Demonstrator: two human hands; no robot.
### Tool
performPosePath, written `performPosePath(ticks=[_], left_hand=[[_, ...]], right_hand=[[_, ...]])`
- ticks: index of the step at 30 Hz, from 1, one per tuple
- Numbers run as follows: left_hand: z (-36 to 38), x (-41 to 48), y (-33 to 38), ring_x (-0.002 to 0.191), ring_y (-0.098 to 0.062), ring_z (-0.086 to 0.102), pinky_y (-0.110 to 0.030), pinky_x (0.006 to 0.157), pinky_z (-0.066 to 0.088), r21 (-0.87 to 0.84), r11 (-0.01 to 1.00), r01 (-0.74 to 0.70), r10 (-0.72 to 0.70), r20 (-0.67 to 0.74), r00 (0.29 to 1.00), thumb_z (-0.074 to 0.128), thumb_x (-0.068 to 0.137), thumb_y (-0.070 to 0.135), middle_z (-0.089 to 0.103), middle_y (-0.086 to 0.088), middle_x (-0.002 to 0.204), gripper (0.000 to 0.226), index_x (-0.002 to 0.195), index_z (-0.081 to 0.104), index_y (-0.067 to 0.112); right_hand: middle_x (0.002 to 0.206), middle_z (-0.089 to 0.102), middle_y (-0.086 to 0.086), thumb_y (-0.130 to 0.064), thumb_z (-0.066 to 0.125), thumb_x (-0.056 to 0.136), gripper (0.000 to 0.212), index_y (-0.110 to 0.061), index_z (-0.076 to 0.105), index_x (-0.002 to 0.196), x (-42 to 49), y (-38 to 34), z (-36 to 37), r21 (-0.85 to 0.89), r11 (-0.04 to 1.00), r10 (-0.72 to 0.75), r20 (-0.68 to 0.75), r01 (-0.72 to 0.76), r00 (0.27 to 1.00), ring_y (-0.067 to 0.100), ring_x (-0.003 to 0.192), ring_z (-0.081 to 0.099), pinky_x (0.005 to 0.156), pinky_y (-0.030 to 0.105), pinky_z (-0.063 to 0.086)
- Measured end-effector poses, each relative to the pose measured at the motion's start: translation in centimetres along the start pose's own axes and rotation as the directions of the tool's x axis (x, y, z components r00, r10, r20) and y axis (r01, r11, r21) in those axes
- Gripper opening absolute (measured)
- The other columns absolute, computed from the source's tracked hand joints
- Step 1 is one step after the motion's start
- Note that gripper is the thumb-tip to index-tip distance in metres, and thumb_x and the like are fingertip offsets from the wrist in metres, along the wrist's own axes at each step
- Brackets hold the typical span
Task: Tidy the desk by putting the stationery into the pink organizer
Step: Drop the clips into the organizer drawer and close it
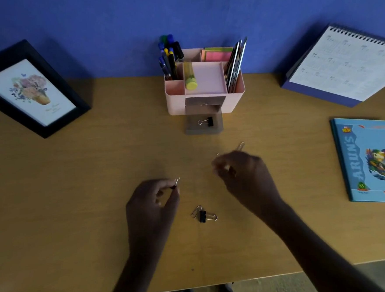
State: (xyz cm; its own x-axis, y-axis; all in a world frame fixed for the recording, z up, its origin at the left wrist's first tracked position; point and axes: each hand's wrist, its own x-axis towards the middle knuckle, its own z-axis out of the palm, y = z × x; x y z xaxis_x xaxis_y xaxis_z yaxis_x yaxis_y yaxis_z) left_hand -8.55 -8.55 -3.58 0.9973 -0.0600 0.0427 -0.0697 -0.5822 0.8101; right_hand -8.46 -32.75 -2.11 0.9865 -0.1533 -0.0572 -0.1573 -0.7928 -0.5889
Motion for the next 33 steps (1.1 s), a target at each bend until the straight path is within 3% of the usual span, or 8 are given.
performPosePath(ticks=[2, 4, 8, 11, 14, 21, 33], left_hand=[[0.3, 2.5, 1.6, 0.082, -0.006, 0.068, -0.031, 0.07, 0.058, -0.025, 0.998, -0.052, 0.052, -0.015, 0.999, 0.087, 0.087, 0.013, 0.074, 0.013, 0.098, 0.019, 0.102, 0.079, 0.02], [0.8, 5.2, 3.2, 0.077, -0.007, 0.065, -0.029, 0.071, 0.055, -0.004, 0.993, -0.119, 0.119, -0.032, 0.992, 0.087, 0.087, 0.015, 0.074, 0.011, 0.094, 0.014, 0.096, 0.077, 0.019], [2.4, 10.2, 6.3, 0.067, 0.0, 0.055, -0.014, 0.062, 0.042, 0.082, 0.966, -0.244, 0.243, 0.02, 0.97, 0.084, 0.09, 0.022, 0.071, 0.009, 0.09, 0.014, 0.093, 0.071, 0.017], [4.4, 13.4, 7.5, 0.064, -0.006, 0.054, -0.026, 0.063, 0.045, 0.116, 0.953, -0.279, 0.273, 0.065, 0.96, 0.083, 0.087, 0.023, 0.073, 0.004, 0.087, 0.016, 0.089, 0.069, 0.016], [6.4, 15.6, 7.6, 0.078, -0.019, 0.067, -0.036, 0.068, 0.054, 0.199, 0.945, -0.259, 0.233, 0.145, 0.962, 0.082, 0.082, 0.023, 0.074, 0.005, 0.085, 0.014, 0.085, 0.068, 0.021], [8.7, 17.0, 7.6, 0.075, -0.012, 0.059, -0.026, 0.056, 0.031, 0.362, 0.902, -0.233, 0.161, 0.22, 0.962, 0.083, 0.085, 0.023, 0.069, 0.01, 0.082, 0.017, 0.082, 0.067, 0.026], [9.9, 17.9, 8.0, 0.09, -0.023, 0.069, -0.033, 0.07, 0.042, 0.454, 0.875, -0.169, 0.062, 0.241, 0.969, 0.086, 0.08, 0.023, 0.072, 0.006, 0.092, 0.02, 0.079, 0.067, 0.029]], right_hand=[[0.105, 0.076, -0.008, -0.027, 0.077, 0.095, 0.011, -0.028, 0.078, 0.106, -3.7, 0.2, 0.8, 0.051, 0.999, -0.001, 0.066, -0.003, 0.998, 0.011, 0.081, 0.072, 0.069, 0.042, 0.063], [0.115, 0.073, -0.011, -0.044, 0.069, 0.097, 0.026, -0.03, 0.073, 0.118, -6.8, 0.1, 1.8, 0.052, 0.999, -0.013, 0.155, 0.005, 0.988, 0.005, 0.088, 0.071, 0.069, 0.034, 0.064], [0.13, 0.065, -0.016, -0.067, 0.056, 0.092, 0.05, -0.038, 0.059, 0.134, -9.7, -0.2, 3.4, -0.081, 0.995, -0.04, 0.263, 0.063, 0.964, 0.005, 0.107, 0.065, 0.083, 0.031, 0.063], [0.129, 0.065, -0.014, -0.062, 0.067, 0.089, 0.054, -0.037, 0.057, 0.136, -10.6, -0.5, 4.1, -0.165, 0.981, -0.062, 0.25, 0.106, 0.966, 0.011, 0.116, 0.062, 0.086, 0.034, 0.061], [0.122, 0.066, -0.013, -0.053, 0.072, 0.087, 0.048, -0.036, 0.059, 0.13, -10.9, -0.7, 4.5, -0.192, 0.975, -0.075, 0.198, 0.113, 0.977, 0.015, 0.112, 0.063, 0.083, 0.035, 0.06], [0.117, 0.066, -0.012, -0.041, 0.064, 0.099, 0.019, -0.033, 0.064, 0.116, -11.0, -0.7, 5.3, -0.202, 0.971, -0.107, 0.123, 0.13, 0.987, 0.016, 0.107, 0.063, 0.081, 0.037, 0.057], [0.111, 0.067, -0.01, -0.036, 0.068, 0.1, 0.013, -0.031, 0.064, 0.111, -10.7, -0.5, 5.1, -0.221, 0.96, -0.146, 0.143, 0.175, 0.979, 0.015, 0.102, 0.063, 0.078, 0.035, 0.058]])
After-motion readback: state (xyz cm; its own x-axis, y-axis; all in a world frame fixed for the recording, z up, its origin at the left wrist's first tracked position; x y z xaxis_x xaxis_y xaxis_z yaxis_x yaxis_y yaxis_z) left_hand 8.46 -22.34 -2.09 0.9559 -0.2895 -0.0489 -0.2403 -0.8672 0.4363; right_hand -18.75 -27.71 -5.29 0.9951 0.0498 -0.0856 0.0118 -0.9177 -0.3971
